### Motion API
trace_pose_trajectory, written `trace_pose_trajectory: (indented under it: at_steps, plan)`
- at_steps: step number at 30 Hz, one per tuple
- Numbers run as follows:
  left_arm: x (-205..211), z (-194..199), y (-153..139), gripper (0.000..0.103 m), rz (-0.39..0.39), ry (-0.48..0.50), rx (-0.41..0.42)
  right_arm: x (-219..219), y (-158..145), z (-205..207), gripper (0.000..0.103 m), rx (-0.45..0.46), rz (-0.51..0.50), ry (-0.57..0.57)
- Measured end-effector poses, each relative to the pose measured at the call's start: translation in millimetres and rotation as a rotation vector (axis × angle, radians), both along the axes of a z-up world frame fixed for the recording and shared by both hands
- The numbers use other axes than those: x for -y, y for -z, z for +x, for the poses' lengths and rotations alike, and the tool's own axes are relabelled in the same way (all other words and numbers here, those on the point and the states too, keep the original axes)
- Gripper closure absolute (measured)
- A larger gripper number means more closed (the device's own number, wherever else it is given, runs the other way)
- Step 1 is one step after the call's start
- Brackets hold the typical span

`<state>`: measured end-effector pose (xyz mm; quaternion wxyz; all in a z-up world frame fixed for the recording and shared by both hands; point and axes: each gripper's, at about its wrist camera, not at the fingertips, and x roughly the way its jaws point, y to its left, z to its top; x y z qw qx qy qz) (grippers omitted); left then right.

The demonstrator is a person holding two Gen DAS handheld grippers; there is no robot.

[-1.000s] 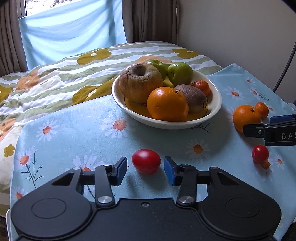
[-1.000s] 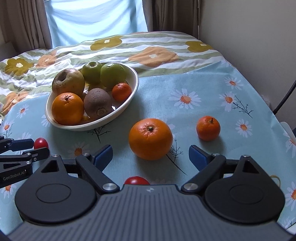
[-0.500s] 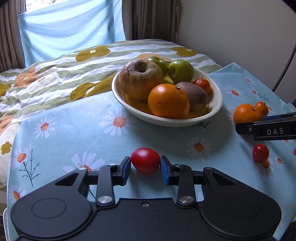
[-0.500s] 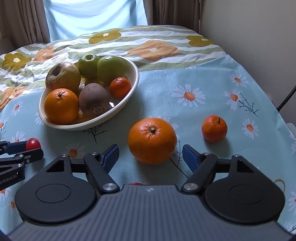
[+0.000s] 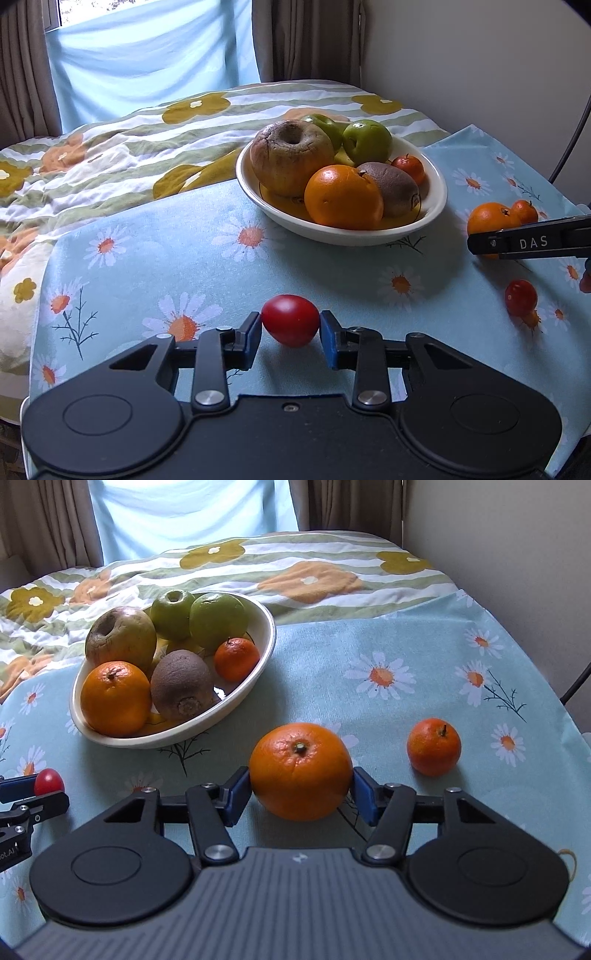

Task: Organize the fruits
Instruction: 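Carry the tomato and orange to the bowl while the left gripper releases the tomato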

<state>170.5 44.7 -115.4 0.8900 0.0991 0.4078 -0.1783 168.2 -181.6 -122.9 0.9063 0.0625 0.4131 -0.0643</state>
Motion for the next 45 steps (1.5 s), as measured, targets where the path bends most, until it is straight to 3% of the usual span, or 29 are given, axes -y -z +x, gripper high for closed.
trace_pose_trajectory:
  at_steps: [10, 25, 36, 45]
  plan:
    - [-8, -14, -27, 0.065, -0.013, -0.032, 0.021, -7, -23, -11, 0.031, 0.023, -0.008, -0.035]
    - [0, -28, -102, 0.065, -0.074, -0.01, 0.125, -9, -111, -29, 0.031, 0.153, -0.014, -0.072]
    - [40, -14, -128, 0.065, -0.08, -0.098, 0.167, 16, -137, 3, 0.031, 0.185, -0.008, -0.208]
    - [81, 24, -120, 0.065, -0.05, -0.151, 0.161, 36, -139, 41, 0.031, 0.176, 0.001, -0.309]
